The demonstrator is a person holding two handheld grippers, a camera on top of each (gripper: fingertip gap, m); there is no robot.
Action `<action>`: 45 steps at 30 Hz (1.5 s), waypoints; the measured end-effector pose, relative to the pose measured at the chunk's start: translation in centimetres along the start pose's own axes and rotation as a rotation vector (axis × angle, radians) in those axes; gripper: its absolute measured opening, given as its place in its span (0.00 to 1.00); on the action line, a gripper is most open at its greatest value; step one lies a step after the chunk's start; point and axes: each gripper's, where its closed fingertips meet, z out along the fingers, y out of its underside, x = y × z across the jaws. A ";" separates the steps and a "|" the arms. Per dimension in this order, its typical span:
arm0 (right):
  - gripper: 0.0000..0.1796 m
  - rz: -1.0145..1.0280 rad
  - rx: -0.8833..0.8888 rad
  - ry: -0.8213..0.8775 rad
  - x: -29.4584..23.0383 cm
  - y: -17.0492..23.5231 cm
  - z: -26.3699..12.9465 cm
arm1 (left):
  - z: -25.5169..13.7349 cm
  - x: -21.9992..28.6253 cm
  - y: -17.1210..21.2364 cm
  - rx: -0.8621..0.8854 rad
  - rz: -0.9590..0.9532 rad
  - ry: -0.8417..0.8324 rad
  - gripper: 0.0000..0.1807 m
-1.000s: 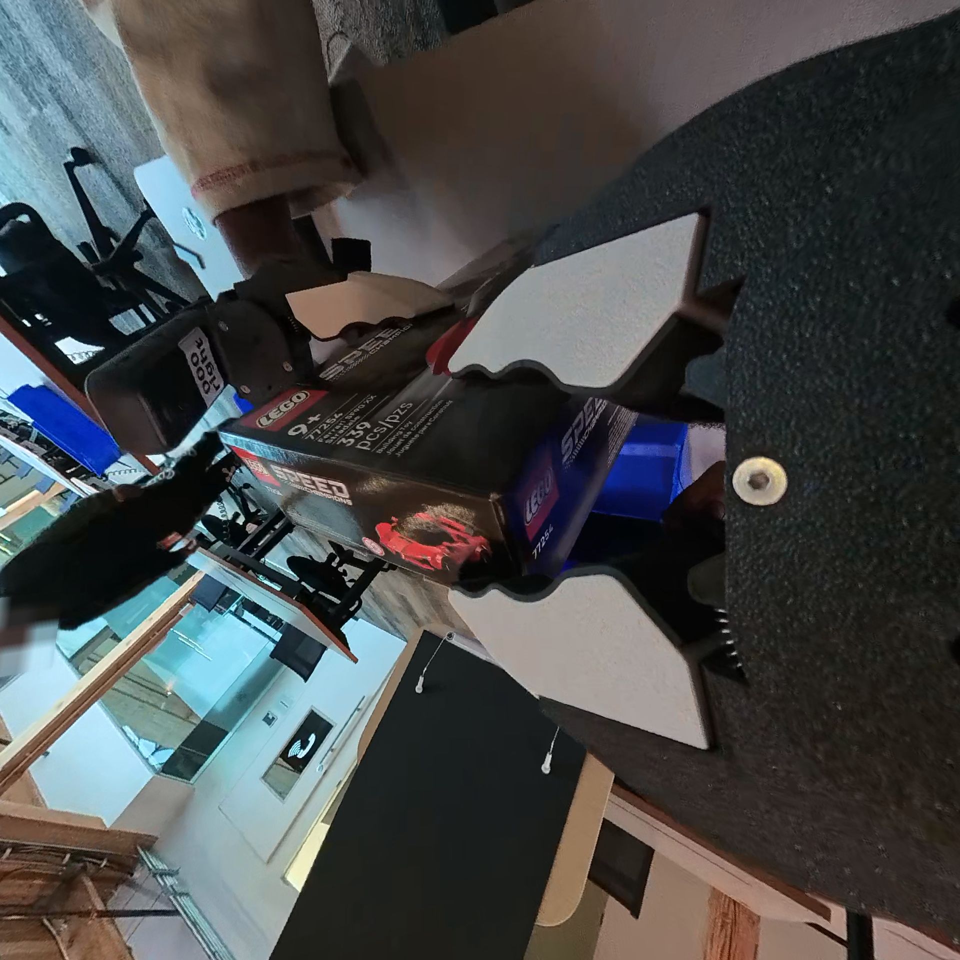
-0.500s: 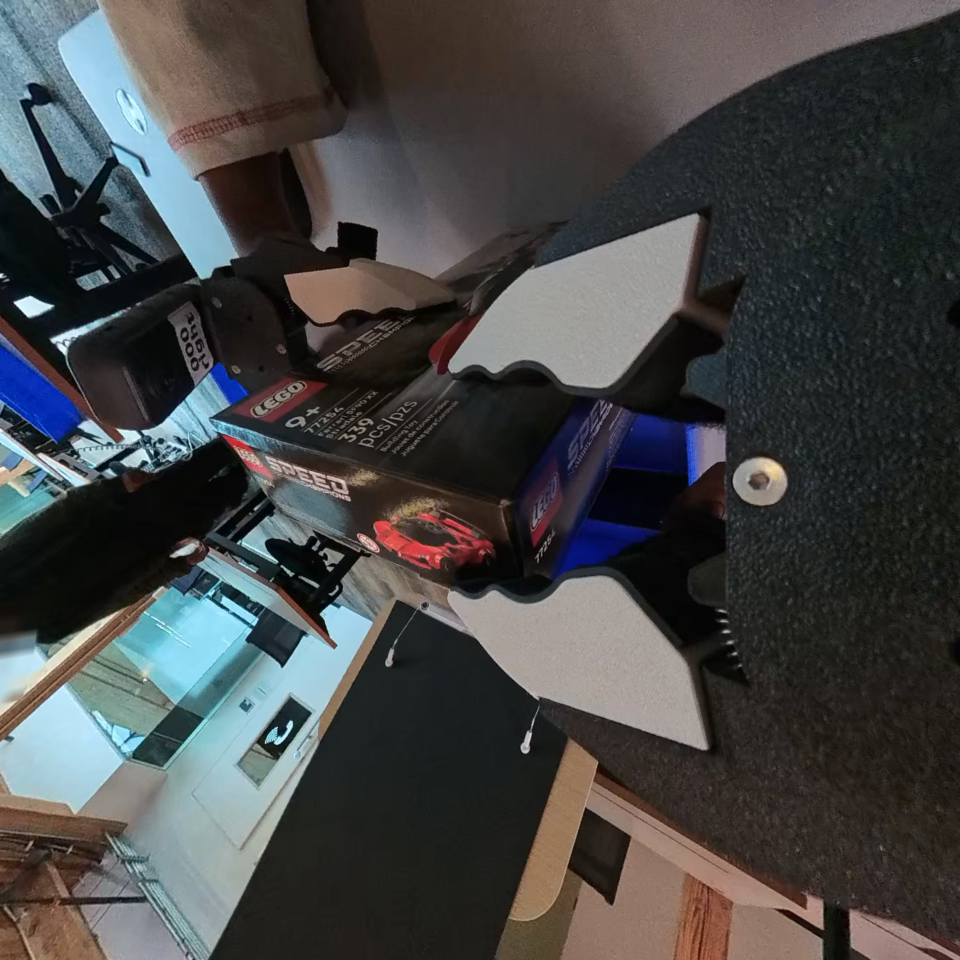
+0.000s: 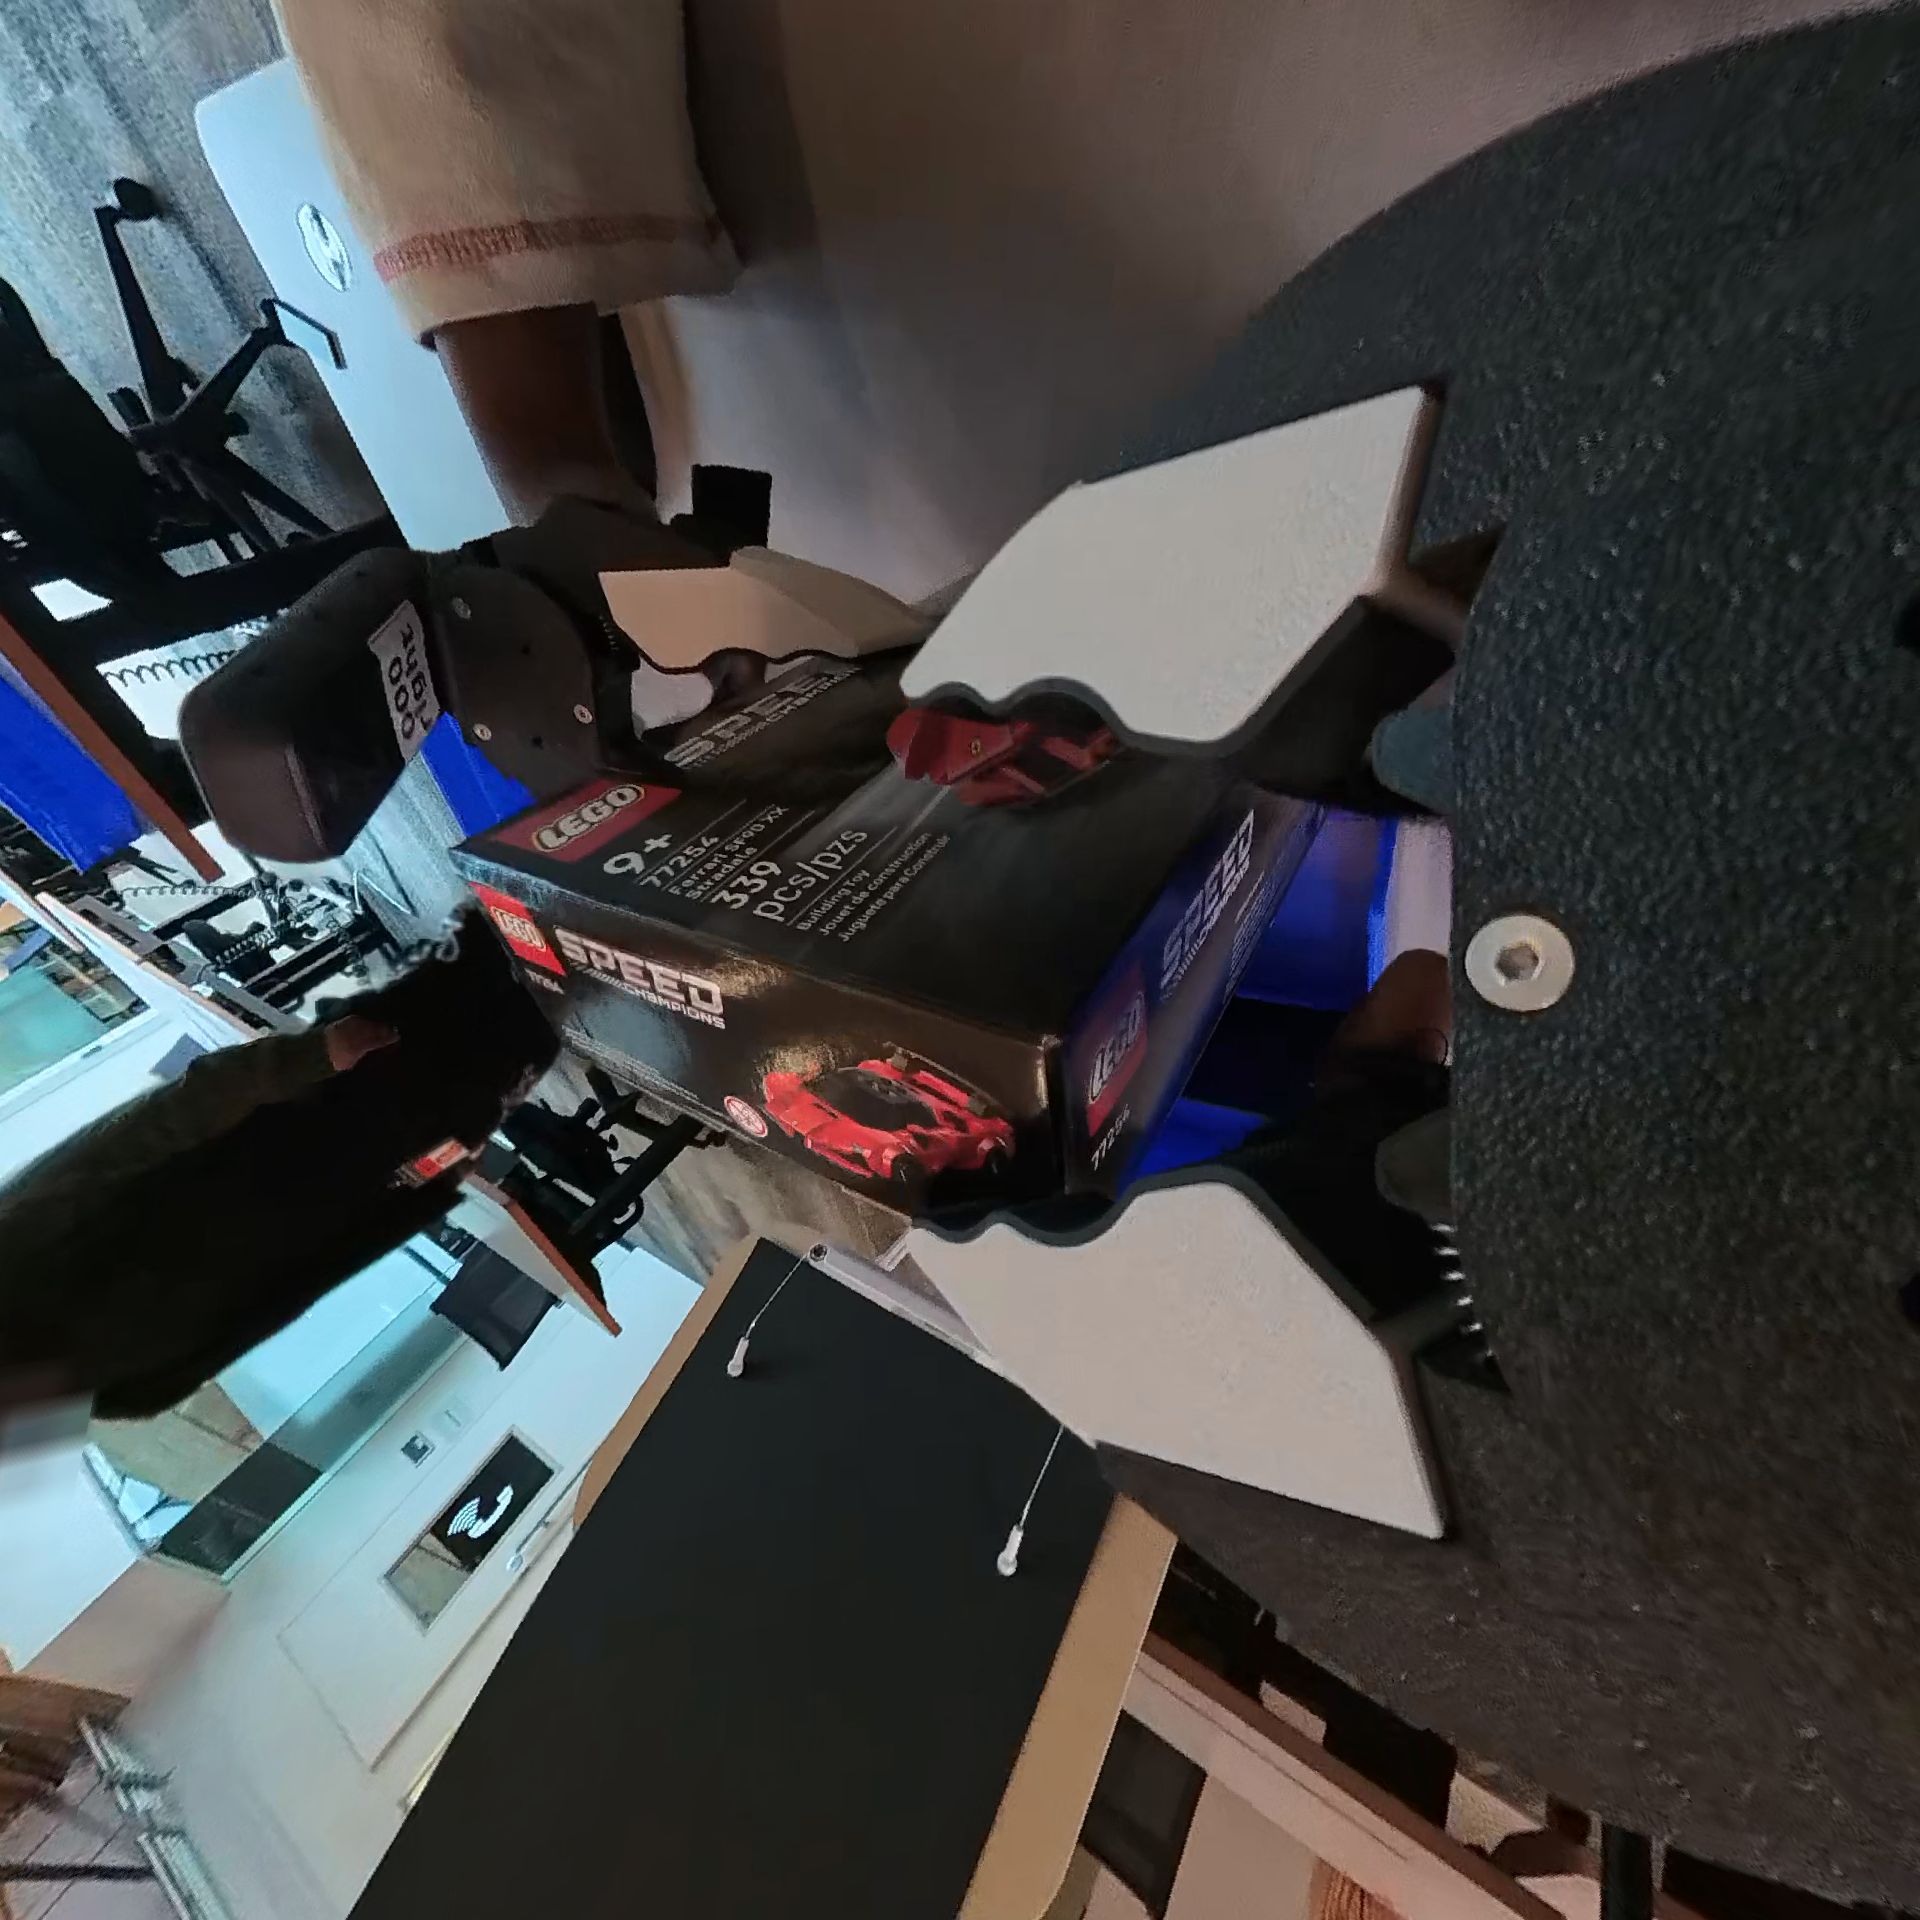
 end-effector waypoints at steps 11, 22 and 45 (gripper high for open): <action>0.58 0.111 0.034 0.116 -0.4 -1.1 -2.3 | -4.4 -1.5 -1.5 0.178 -0.233 -0.176 0.63; 0.63 0.302 0.103 0.683 -5.1 -0.6 -9.3 | -11.8 5.1 6.8 -0.104 -0.593 -0.685 0.75; 0.82 0.263 -0.007 1.100 -22.1 1.2 -16.9 | -20.5 20.5 2.0 -0.250 -0.659 -1.018 0.81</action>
